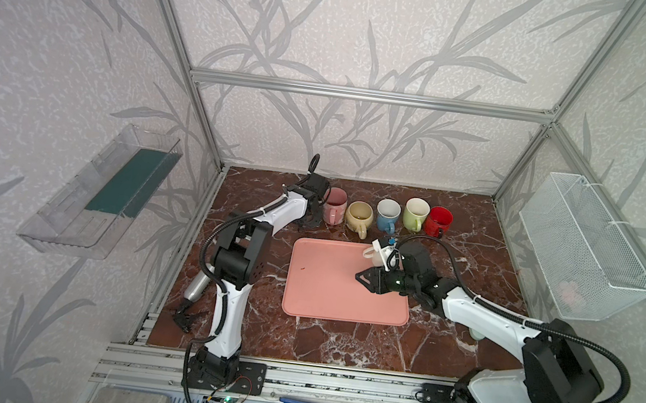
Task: Turn the mug right side up
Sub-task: 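Carry the lavender mug with the left gripper to the mug row and lower it upright, then open the left gripper off the lavender mug while the right gripper nears the white mug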
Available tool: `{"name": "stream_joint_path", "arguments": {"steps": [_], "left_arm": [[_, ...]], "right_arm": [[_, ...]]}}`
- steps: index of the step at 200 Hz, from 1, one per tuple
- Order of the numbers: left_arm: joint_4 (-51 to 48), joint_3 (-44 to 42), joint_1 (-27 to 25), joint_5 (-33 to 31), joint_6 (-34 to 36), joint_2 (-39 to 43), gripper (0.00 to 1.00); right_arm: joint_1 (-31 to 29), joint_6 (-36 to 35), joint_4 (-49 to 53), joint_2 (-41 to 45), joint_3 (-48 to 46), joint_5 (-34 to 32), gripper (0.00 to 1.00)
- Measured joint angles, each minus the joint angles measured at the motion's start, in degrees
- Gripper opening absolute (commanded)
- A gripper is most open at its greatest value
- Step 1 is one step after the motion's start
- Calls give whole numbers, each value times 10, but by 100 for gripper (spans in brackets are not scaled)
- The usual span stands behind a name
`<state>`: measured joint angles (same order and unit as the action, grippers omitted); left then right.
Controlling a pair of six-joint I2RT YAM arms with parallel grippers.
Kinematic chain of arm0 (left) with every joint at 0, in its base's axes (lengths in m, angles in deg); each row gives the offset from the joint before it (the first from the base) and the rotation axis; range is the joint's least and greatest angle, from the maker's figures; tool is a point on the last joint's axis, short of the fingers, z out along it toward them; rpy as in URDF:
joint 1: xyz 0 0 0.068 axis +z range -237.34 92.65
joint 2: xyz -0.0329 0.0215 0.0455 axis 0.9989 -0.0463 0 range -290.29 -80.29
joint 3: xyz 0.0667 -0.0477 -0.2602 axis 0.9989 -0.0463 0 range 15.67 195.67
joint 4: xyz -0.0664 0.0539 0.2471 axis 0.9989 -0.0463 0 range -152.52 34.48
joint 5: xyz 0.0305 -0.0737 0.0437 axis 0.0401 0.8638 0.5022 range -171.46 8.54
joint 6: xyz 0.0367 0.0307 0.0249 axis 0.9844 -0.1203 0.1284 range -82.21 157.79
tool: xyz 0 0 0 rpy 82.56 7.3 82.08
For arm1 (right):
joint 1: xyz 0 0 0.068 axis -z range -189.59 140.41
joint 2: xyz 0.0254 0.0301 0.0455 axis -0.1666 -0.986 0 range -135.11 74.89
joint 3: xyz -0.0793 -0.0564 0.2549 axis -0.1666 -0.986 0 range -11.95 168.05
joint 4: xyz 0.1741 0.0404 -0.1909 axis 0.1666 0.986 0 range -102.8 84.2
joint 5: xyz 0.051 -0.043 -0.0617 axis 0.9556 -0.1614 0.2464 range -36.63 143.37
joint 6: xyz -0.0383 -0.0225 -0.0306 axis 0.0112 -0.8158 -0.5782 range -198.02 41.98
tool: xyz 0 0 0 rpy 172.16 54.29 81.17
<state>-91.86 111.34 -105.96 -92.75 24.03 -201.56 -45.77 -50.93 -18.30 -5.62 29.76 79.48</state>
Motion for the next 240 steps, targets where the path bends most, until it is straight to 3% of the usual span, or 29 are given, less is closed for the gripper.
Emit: {"name": "stream_joint_path", "arguments": {"steps": [43, 84, 193, 240], "left_arm": [[6, -44, 0, -5, -8, 43, 42], [24, -117, 0, 2, -28, 152, 49], [59, -311, -5, 81, -75, 500, 96], [43, -353, -5, 113, -85, 640, 99]], "right_arm": [[-3, -4, 7, 1, 0, -3, 41], [-5, -12, 12, 1, 0, -7, 43], [-13, -65, 106, 15, 46, -64, 46], [-13, -79, 156, 14, 83, -93, 51]]}}
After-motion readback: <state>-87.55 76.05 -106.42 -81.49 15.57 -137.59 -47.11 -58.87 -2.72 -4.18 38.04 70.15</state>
